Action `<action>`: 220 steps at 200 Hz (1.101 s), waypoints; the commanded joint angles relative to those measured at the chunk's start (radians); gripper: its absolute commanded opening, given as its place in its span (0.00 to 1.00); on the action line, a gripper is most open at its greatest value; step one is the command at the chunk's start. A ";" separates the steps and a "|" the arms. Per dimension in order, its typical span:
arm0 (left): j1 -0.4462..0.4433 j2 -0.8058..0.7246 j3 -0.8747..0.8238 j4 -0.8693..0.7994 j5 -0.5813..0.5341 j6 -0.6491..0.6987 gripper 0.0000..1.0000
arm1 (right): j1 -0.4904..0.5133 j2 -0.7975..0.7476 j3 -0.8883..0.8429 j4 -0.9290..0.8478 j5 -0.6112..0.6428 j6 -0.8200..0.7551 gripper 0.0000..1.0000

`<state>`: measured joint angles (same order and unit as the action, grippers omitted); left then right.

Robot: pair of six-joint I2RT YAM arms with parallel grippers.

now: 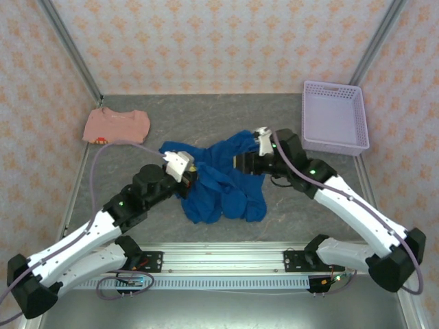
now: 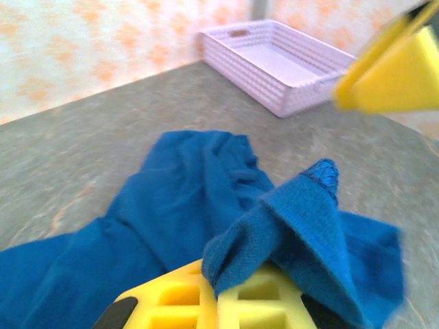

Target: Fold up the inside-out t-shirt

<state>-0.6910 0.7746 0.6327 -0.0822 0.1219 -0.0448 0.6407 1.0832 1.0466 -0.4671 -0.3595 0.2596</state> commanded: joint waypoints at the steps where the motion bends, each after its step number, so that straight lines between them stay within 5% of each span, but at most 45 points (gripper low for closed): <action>1: 0.045 -0.073 0.015 -0.156 -0.165 -0.163 0.00 | -0.041 0.014 -0.020 -0.152 0.384 0.034 0.52; 97: 0.192 -0.089 0.160 -0.432 -0.305 -0.235 0.00 | -0.066 0.564 0.007 0.070 0.147 -0.041 0.66; 111: 0.216 -0.090 0.174 -0.448 -0.309 -0.230 0.00 | -0.065 0.626 0.027 0.068 0.162 -0.044 0.60; 124: 0.240 -0.090 0.196 -0.468 -0.316 -0.224 0.00 | -0.070 0.660 0.042 0.047 0.200 -0.059 0.40; 140: 0.279 -0.093 0.220 -0.480 -0.319 -0.210 0.00 | -0.085 0.626 0.034 0.030 0.251 -0.071 0.16; 164: 0.346 -0.084 0.271 -0.468 -0.296 -0.194 0.00 | -0.104 0.474 0.017 -0.027 0.380 -0.105 0.00; 220: 0.490 0.035 0.472 -0.439 -0.200 -0.158 0.00 | -0.179 0.158 0.072 -0.173 0.524 -0.161 0.00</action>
<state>-0.2531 0.7757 1.0096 -0.5365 -0.1131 -0.2337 0.4801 1.3251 1.0817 -0.5369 0.0448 0.1383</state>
